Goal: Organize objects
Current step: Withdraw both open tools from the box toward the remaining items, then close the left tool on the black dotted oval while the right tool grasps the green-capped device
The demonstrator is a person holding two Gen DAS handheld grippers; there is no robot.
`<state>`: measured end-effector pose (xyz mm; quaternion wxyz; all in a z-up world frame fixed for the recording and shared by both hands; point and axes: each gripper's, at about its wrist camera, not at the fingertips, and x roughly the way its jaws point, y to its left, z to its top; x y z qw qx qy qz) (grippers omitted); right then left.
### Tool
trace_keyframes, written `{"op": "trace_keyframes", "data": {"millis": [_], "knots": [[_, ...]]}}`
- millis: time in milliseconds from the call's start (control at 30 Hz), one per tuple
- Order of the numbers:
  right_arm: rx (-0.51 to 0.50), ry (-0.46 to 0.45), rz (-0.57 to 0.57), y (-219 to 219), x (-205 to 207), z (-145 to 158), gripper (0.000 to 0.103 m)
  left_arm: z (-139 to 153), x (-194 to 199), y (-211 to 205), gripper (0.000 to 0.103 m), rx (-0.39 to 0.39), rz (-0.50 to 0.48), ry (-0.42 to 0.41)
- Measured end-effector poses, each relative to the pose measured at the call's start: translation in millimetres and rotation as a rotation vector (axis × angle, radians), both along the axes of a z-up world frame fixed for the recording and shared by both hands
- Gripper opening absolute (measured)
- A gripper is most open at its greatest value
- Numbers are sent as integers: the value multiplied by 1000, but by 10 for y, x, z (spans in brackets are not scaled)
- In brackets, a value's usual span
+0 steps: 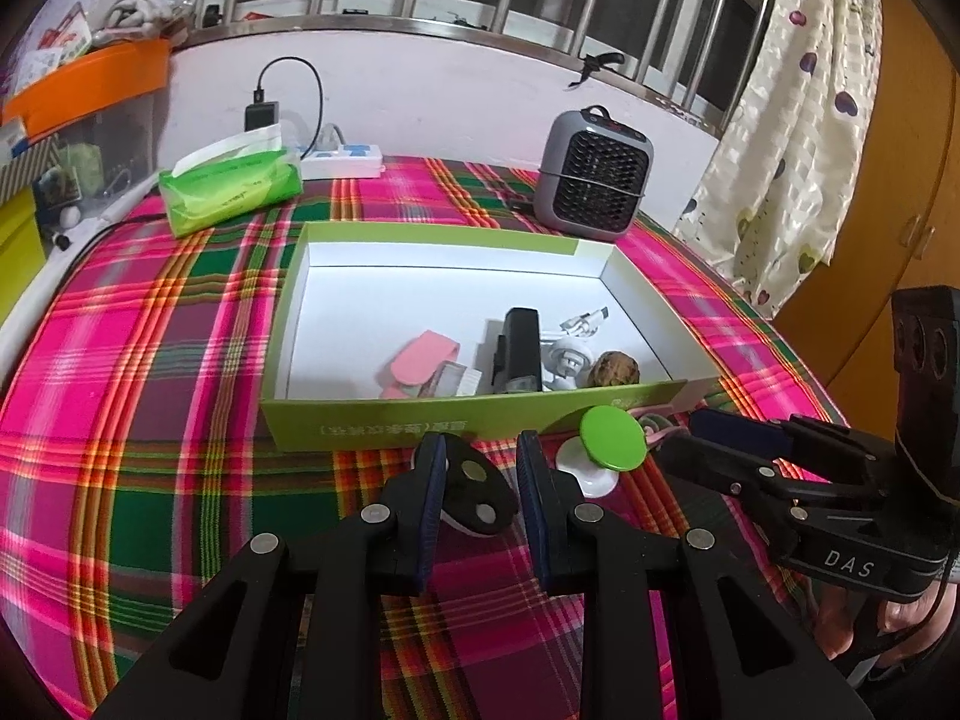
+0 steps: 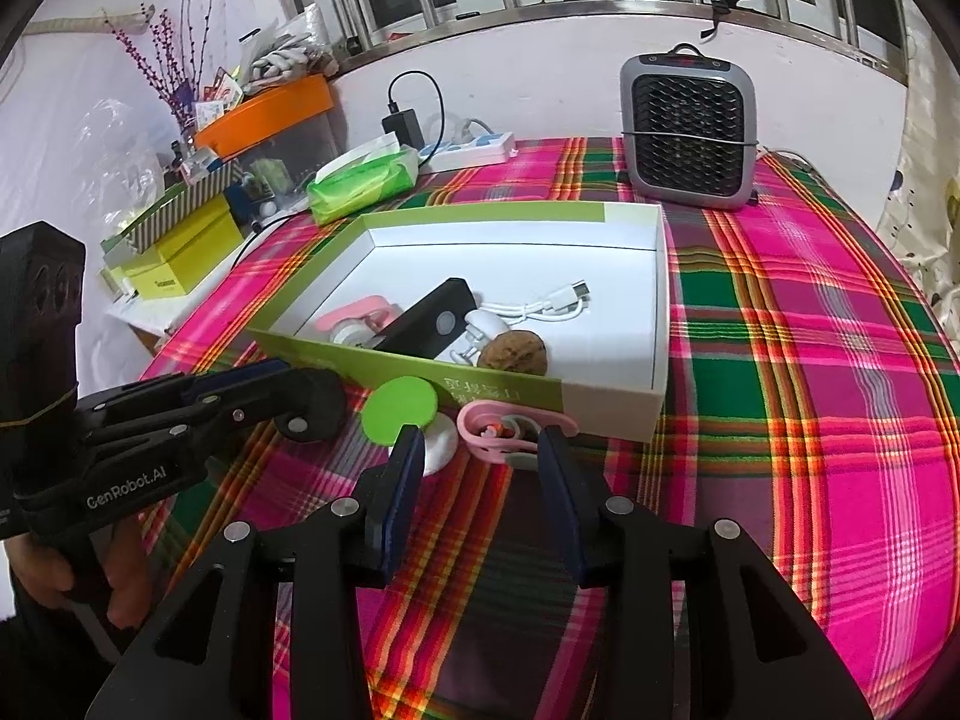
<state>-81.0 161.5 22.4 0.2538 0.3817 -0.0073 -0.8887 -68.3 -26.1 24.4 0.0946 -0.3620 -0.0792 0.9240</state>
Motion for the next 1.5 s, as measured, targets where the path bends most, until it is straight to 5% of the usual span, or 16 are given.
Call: {"op": "trace_keyframes", "data": {"millis": [633, 1500], "knots": [[8, 6, 44, -157, 21, 6, 41, -97, -56, -46, 28, -4, 18, -43], [47, 11, 76, -325, -25, -9, 41, -177, -128, -80, 23, 53, 19, -97]]}}
